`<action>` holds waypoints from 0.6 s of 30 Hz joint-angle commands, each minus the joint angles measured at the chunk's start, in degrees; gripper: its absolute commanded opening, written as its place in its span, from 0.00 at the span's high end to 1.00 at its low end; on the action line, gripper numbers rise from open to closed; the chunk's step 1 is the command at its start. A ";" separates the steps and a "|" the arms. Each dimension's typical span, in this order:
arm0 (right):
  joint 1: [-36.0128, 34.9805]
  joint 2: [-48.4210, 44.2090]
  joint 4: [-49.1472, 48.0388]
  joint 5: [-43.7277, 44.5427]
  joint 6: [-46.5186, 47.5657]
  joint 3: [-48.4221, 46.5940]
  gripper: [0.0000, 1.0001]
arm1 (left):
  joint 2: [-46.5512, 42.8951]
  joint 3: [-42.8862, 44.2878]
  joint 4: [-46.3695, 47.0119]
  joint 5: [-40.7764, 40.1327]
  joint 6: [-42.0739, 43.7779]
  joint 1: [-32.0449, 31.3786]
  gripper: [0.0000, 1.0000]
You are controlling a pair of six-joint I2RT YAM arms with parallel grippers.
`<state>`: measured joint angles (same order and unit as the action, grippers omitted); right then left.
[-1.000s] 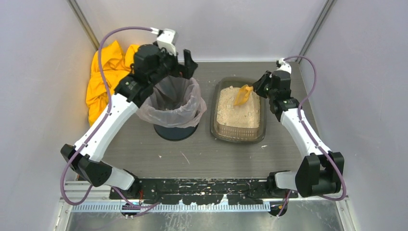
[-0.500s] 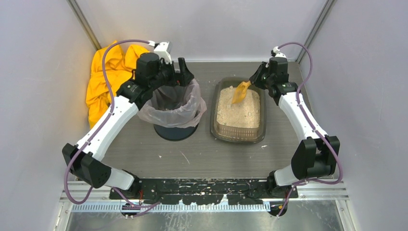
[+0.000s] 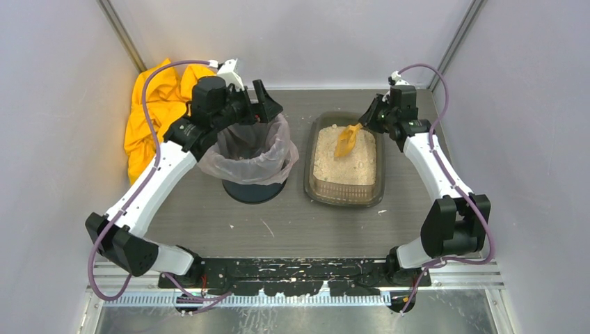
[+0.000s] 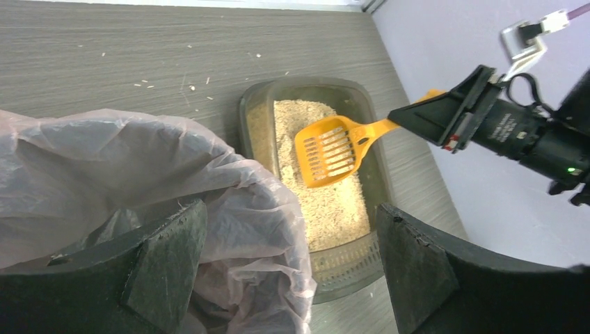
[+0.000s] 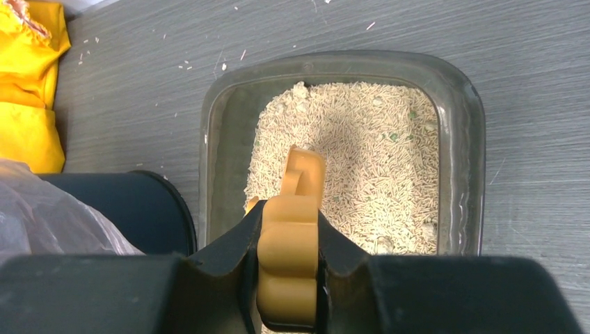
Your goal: Clean the litter box
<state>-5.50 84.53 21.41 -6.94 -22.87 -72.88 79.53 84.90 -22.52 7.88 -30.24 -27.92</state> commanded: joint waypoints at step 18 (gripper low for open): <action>0.42 5.91 -11.32 -8.30 5.58 8.08 0.99 | 3.83 18.32 -3.59 13.20 5.05 0.06 0.11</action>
<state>-5.13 87.64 14.00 -14.02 -17.04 -67.29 83.83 103.63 -26.55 18.72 -26.41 -28.05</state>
